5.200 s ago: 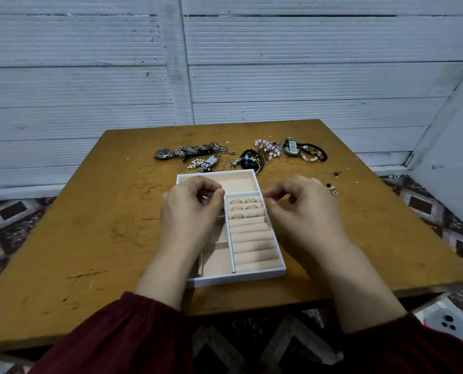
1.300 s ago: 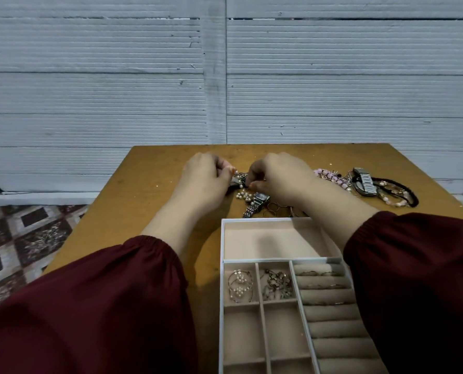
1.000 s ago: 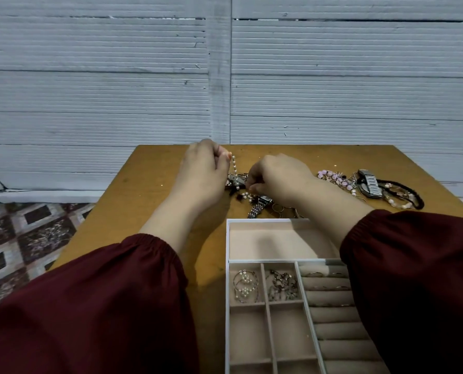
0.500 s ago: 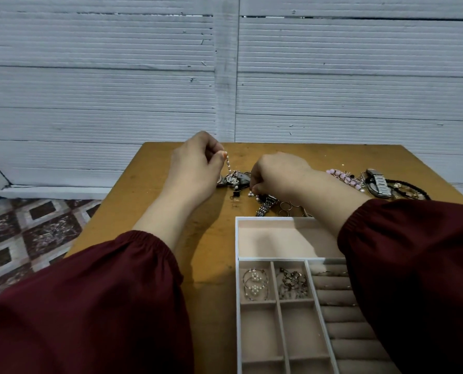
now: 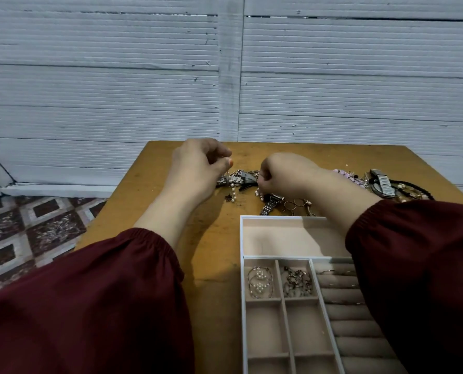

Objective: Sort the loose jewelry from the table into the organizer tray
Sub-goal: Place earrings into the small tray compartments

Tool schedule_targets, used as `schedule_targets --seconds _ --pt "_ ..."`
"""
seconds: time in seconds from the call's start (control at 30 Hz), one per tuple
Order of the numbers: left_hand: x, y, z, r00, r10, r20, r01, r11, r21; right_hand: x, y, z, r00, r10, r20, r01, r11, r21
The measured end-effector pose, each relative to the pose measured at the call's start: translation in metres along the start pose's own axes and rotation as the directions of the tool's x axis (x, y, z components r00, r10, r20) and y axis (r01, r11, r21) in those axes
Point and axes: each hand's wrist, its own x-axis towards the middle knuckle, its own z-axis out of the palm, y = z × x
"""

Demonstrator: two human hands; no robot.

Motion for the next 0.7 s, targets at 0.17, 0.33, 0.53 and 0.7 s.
schedule_targets --seconds 0.17,0.33,0.53,0.7 --pt "-0.001 0.003 -0.001 1.0 -0.007 -0.018 0.006 1.0 -0.029 -0.005 0.003 -0.009 0.999 0.018 -0.04 -0.015 0.997 0.071" --pt "-0.004 0.01 -0.005 0.999 -0.003 -0.034 0.001 0.999 -0.042 -0.014 0.003 -0.023 0.993 0.01 -0.117 0.011 0.984 0.178" --pt "-0.012 0.024 -0.009 0.999 -0.013 -0.052 0.009 0.997 -0.076 -0.029 -0.001 -0.036 0.97 0.034 -0.24 0.038 0.956 0.289" --pt "-0.022 0.037 -0.014 0.998 -0.016 -0.061 0.01 0.996 -0.089 -0.045 -0.009 -0.041 0.953 0.053 -0.298 0.053 0.94 0.337"
